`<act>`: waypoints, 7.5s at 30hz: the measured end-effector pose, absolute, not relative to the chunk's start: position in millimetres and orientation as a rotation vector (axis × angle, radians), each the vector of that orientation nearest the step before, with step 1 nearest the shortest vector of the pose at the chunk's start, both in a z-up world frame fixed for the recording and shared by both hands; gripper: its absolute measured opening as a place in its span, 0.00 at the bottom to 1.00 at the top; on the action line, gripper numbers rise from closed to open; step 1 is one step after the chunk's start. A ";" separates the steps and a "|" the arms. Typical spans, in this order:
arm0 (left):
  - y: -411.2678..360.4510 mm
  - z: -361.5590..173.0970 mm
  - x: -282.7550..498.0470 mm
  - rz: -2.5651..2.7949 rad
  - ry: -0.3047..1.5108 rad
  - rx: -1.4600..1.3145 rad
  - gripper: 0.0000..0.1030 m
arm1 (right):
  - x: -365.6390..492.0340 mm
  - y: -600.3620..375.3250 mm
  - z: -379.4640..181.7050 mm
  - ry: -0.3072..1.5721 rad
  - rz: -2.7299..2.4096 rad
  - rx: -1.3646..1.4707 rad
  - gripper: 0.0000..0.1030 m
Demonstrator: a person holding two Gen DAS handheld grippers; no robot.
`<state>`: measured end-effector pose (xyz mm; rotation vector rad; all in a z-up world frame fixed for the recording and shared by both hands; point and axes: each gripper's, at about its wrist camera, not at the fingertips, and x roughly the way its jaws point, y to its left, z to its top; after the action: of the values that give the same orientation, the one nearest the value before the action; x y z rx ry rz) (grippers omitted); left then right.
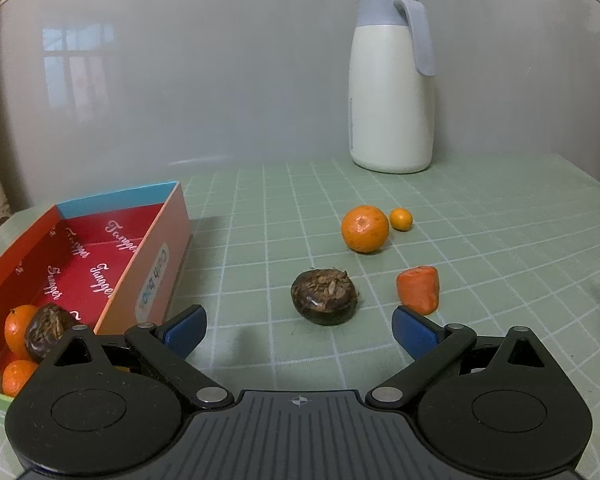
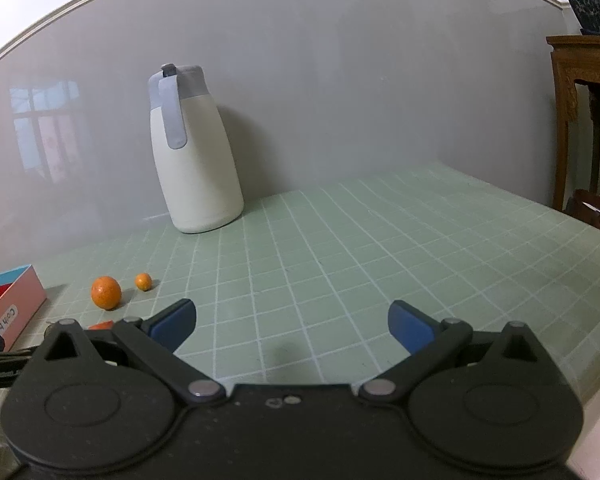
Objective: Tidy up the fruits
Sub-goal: 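Close the left gripper on the dark water chestnut, then carry the water chestnut with the left gripper into the red box, then open the left gripper to release the water chestnut in the box, then move the right gripper toward the orange carrot piece, then close the right gripper on the carrot piece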
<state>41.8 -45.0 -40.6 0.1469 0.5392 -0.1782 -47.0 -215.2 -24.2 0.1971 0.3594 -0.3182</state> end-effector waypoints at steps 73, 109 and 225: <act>14.7 0.6 29.8 -0.131 0.476 0.092 0.42 | -28.0 -167.7 -23.3 0.383 -0.176 0.151 1.00; 140.8 -16.8 30.0 0.210 0.525 -0.006 0.42 | -11.8 -103.1 -23.5 0.391 -0.051 0.072 1.00; 197.9 -22.3 -44.8 0.322 0.520 -0.028 1.00 | 86.8 -68.4 -51.4 0.629 -0.091 -0.001 0.51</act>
<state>-44.8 197.9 -22.3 -0.0277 0.5201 0.3223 86.8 -68.4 -51.4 -0.0012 0.6292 -0.0912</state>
